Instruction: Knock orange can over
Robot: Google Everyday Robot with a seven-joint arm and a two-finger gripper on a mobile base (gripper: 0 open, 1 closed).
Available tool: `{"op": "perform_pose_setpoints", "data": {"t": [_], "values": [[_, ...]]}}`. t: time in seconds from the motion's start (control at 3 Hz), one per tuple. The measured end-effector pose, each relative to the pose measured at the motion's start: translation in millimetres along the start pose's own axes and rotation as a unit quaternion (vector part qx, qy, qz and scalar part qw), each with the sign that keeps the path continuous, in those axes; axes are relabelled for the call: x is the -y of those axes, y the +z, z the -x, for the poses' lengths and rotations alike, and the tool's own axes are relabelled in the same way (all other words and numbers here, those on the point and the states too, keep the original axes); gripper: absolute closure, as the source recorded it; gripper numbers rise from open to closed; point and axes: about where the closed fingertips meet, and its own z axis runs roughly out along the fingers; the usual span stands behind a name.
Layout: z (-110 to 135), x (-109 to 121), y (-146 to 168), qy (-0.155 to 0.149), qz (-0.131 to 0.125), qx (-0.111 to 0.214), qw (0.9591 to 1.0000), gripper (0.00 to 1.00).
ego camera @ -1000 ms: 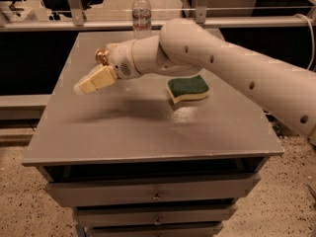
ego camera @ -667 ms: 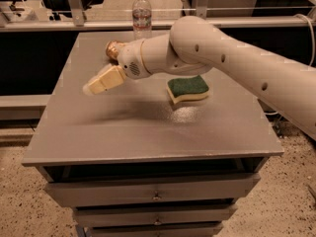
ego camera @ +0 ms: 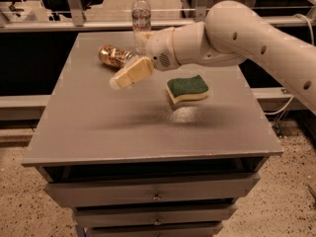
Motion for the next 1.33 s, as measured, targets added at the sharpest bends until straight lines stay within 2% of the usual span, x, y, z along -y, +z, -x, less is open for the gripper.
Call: {"op": "perform_pose_setpoints", "data": {"t": [0.67,1.0,1.33], "values": [[-5.7,3.4,-83.3,-0.035,0.024,-0.004,0.9991,0.0],[-11.6,7.8,-119.7,-0.042,0.013,-0.016,0.9989,0.0],[-11.9,14.5,-174.4,-0.042,-0.051,-0.044,0.9968,0.0]]}}
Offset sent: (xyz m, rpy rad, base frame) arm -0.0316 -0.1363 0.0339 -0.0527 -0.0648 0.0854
